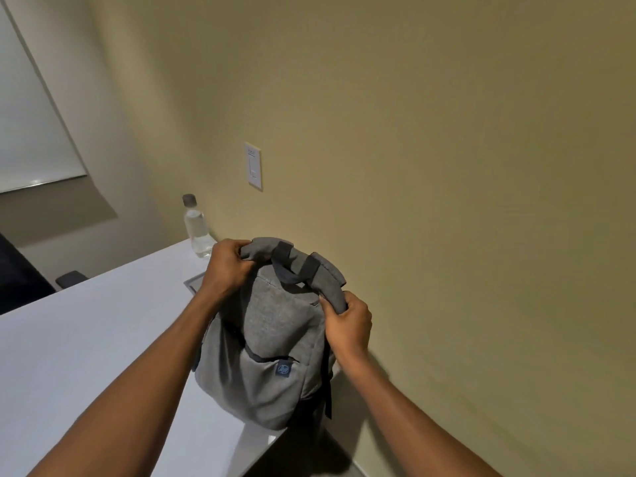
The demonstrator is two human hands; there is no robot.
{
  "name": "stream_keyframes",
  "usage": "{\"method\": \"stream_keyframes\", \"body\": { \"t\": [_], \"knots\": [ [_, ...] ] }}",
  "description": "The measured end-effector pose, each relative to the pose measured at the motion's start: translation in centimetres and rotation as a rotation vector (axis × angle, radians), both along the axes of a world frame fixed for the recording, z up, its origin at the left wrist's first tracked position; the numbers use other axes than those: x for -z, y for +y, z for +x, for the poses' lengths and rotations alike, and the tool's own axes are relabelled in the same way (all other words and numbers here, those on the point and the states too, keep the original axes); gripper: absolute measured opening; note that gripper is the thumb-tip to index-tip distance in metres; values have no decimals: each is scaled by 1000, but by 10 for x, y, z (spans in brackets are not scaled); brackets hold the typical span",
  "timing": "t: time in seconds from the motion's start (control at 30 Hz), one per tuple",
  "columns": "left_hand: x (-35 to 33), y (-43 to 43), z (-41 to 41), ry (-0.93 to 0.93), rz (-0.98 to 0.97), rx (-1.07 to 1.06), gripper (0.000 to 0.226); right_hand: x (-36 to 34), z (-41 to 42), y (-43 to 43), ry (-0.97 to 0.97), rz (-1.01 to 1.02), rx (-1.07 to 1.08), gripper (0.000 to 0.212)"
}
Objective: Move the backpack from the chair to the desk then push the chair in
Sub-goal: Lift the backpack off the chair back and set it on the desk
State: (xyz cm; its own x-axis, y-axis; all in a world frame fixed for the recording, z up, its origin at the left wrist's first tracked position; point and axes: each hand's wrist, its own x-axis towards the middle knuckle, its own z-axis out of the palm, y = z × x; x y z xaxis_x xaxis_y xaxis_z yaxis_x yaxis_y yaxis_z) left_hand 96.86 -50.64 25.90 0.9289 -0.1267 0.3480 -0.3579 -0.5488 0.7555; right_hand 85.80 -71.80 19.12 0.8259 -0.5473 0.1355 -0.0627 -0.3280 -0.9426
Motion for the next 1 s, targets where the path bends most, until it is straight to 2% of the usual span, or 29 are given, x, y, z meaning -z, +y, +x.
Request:
{"method": "stream_keyframes", "body": {
  "t": [0.07,0.27,0.5,0.6,0.7,0.87,1.0],
  "knots": [
    [7,-5,31,35,47,-3,12,9,24,-2,26,5,9,46],
    [29,-1,88,103,29,14,20,9,61,2,88,-14,20,50],
    [48,-3,121,146,-8,37,25,13,89,8,79,-35,75,49],
    [60,1,126,193,-12,30,35,17,96,-2,55,-53,50,40],
    [72,1,128,286,-27,16,47,17,99,-14,73,-46,-15,15],
    [84,-11,129,329,-51,-56,55,19,107,-27,165,64,44,32],
    [95,-23,122,416,-36,-86,59,22,111,-39,193,117,90,36]
  ]
}}
